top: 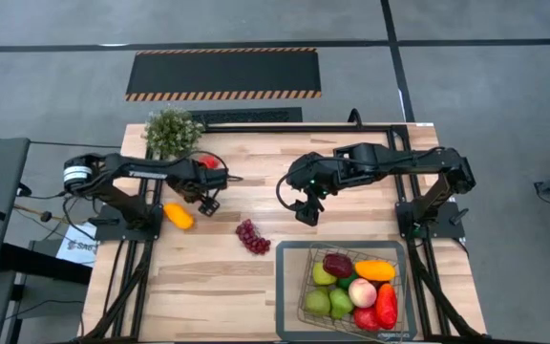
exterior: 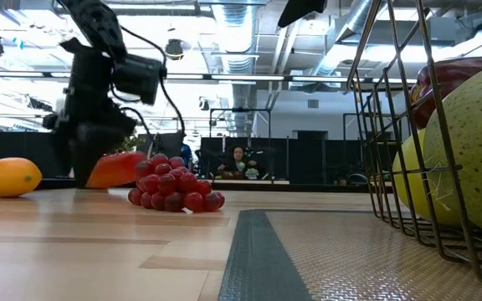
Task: Build produce basket
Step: Put the orange mango into the wire basket
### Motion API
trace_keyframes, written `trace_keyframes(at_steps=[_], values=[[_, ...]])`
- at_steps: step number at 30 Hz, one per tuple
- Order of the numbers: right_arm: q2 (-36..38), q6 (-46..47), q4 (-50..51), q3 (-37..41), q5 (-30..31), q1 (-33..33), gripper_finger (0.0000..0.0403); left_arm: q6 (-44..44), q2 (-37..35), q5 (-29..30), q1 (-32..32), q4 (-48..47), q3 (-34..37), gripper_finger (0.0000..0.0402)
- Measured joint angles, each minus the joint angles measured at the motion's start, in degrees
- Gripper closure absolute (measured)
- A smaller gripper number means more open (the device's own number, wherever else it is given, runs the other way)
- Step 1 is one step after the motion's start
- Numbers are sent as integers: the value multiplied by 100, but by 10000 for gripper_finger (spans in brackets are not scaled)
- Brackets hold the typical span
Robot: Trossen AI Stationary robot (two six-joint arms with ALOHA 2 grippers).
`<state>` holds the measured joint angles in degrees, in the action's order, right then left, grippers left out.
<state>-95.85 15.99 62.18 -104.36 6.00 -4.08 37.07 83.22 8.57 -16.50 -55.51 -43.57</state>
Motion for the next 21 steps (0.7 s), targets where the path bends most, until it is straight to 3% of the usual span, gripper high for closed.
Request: trace_keyframes(at_steps=[2,8,10,17,21], values=[[0,28,-10,0,1,-1,62,-30,-81,-680,40,249,-57,88],[2,42,-59,0,0,0,62,162,-73,-2650,333,2591,-79,105],[2,36,-106,0,2,0,62,170,-75,-3033,377,3180,-133,114],[2,-111,-156,0,0,17,62,-512,-75,-2783,151,1829,-1130,137],[2,-136,-191,0,7,53,62,-838,-77,-1917,132,1272,-1811,138]])
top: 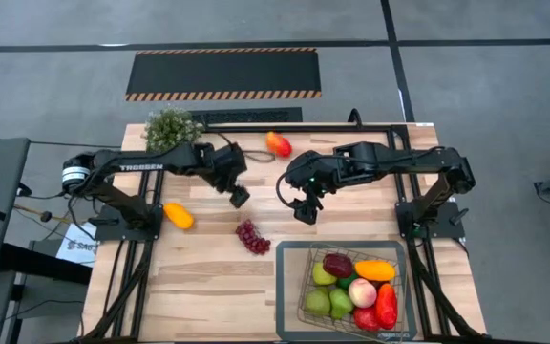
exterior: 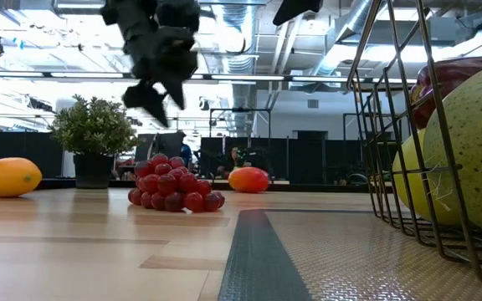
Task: Build produce basket
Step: Put the orange mango into the wire basket
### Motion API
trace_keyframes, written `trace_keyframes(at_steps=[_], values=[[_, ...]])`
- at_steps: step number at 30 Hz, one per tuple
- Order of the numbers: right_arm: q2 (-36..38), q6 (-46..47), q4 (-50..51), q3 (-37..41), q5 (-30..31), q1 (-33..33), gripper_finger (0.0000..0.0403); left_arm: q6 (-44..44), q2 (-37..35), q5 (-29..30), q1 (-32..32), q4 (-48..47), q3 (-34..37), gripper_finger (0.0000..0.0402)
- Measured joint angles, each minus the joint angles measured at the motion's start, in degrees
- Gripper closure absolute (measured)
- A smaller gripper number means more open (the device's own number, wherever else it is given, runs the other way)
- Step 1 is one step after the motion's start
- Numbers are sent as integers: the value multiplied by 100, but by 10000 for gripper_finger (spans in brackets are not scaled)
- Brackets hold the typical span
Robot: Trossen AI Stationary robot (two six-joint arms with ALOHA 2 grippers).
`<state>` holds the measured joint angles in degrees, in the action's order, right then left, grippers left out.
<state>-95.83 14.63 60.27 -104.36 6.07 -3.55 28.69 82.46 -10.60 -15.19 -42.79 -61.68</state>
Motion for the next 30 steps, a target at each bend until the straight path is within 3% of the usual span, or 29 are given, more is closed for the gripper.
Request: trace_keyframes(at_steps=[3,9,17,19,25,30], values=[[0,49,-9,0,230,125,62,-245,1,853,-90,34,-306,138],[-183,37,-793,-13,313,730,62,-379,-240,315,-616,-295,-458,138],[-1121,-886,-1666,-5,-26,1470,62,-471,-1069,374,-1118,-671,-475,138],[-1452,-524,-1834,-4,19,1742,62,-486,-1187,448,-1182,-712,-472,138],[-2435,1960,-1686,-39,86,2466,62,-423,-1318,554,-1235,-791,-478,139],[-2845,2257,-1970,-48,-91,2675,62,-621,-1305,600,-1232,-883,-467,139]])
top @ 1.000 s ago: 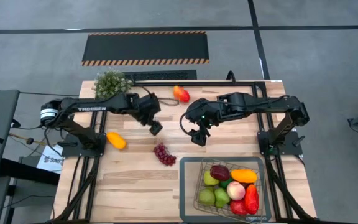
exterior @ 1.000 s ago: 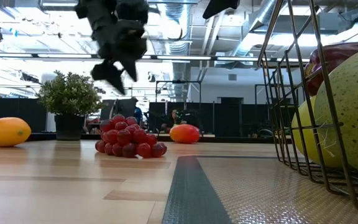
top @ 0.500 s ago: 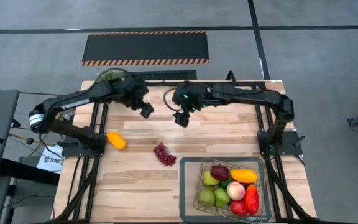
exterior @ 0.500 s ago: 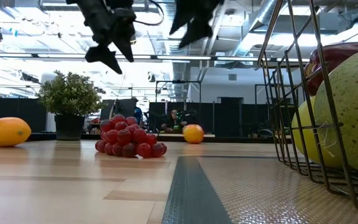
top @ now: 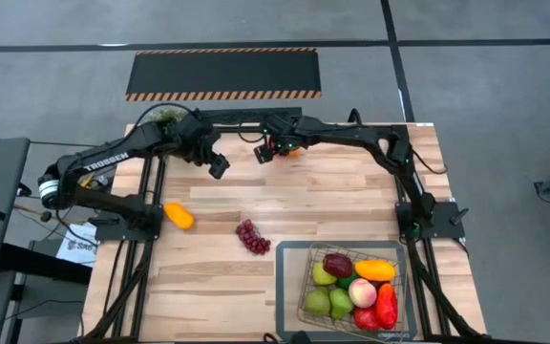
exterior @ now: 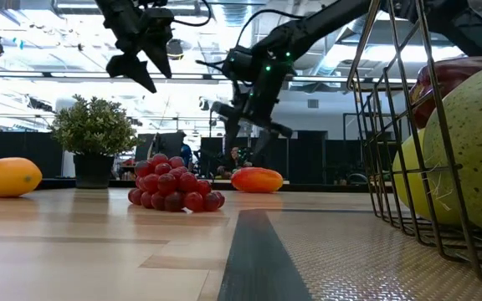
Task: Build produce basket
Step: Put the orange mango into the wire basket
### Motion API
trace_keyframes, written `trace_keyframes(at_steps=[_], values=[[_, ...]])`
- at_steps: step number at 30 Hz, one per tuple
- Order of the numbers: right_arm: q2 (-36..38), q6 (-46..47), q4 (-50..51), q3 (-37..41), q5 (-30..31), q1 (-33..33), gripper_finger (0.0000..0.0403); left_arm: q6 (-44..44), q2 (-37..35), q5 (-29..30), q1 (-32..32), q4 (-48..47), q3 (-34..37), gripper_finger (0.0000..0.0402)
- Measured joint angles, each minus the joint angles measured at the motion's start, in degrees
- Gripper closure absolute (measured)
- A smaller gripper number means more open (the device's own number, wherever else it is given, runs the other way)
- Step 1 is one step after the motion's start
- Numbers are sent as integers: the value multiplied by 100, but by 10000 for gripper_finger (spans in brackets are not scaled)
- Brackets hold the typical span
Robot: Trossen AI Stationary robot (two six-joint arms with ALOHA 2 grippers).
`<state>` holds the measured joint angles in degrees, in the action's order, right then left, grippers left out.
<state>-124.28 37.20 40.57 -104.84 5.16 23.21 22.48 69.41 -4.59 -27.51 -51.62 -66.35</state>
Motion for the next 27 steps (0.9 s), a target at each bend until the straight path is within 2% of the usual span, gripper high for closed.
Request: trace_keyframes(at_steps=[9,14,18,24,27], values=[[-139,546,97,-13,637,63,62,-500,10,553,-29,54,0,138],[244,308,384,-4,297,-2,62,-945,306,-323,-268,681,0,138],[875,40,1239,-4,213,-102,62,-1217,830,-416,-547,1390,-7,138],[2125,-124,2498,-11,735,-404,62,-1407,1930,-880,-863,3074,-4,139],[2604,78,2867,-11,946,-584,62,-1400,2497,-1547,-894,3909,0,139]])
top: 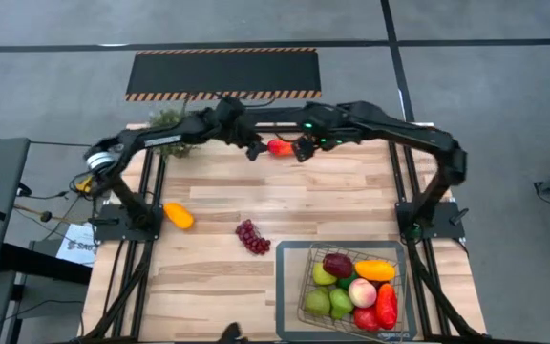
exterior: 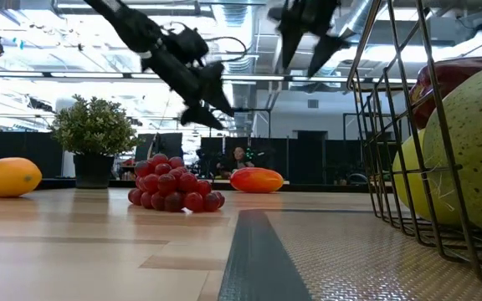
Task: Build produce basket
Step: Put the orange mango into the wire basket
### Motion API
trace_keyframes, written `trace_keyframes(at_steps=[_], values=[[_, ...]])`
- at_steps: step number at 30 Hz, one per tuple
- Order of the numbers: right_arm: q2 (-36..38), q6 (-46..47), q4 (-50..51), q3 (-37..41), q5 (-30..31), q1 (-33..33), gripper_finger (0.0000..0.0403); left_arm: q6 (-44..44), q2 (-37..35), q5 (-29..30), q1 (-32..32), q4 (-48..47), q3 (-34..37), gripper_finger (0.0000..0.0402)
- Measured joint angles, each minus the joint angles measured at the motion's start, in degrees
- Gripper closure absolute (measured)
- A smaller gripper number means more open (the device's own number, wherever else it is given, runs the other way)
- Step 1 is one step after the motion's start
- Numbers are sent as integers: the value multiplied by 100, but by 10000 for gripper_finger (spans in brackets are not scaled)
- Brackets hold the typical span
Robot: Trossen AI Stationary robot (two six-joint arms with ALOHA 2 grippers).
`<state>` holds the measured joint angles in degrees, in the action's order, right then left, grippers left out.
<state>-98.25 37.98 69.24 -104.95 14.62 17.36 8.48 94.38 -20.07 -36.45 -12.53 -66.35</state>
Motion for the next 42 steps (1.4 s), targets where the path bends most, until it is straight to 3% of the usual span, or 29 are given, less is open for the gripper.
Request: trace_keyframes(at_steps=[3,6,8,15,19,22,29,37,39,42], values=[[356,320,150,0,271,-205,62,-111,500,-482,20,710,-26,139],[531,566,173,0,498,-445,62,-172,1008,19,44,672,-370,139],[565,661,179,0,530,-596,62,-182,1360,27,33,661,-691,139],[426,761,255,0,659,-958,62,-506,2344,118,84,-540,-2123,139],[425,860,425,25,660,-1058,62,-477,2729,106,100,-1278,-2568,139],[432,872,473,52,659,-1142,62,-355,2804,-496,87,-1529,-2605,139],[462,821,534,50,665,-1211,62,-343,2854,-3103,504,-2420,-2544,139],[362,143,375,39,803,-1082,62,-979,2676,-3988,1272,-4023,-2559,139],[304,-481,342,58,784,-1017,62,-1345,2485,-3888,1356,-4775,-2557,139],[173,-1543,216,183,511,-916,62,-1710,2146,-3210,1394,-5569,-2556,139]])
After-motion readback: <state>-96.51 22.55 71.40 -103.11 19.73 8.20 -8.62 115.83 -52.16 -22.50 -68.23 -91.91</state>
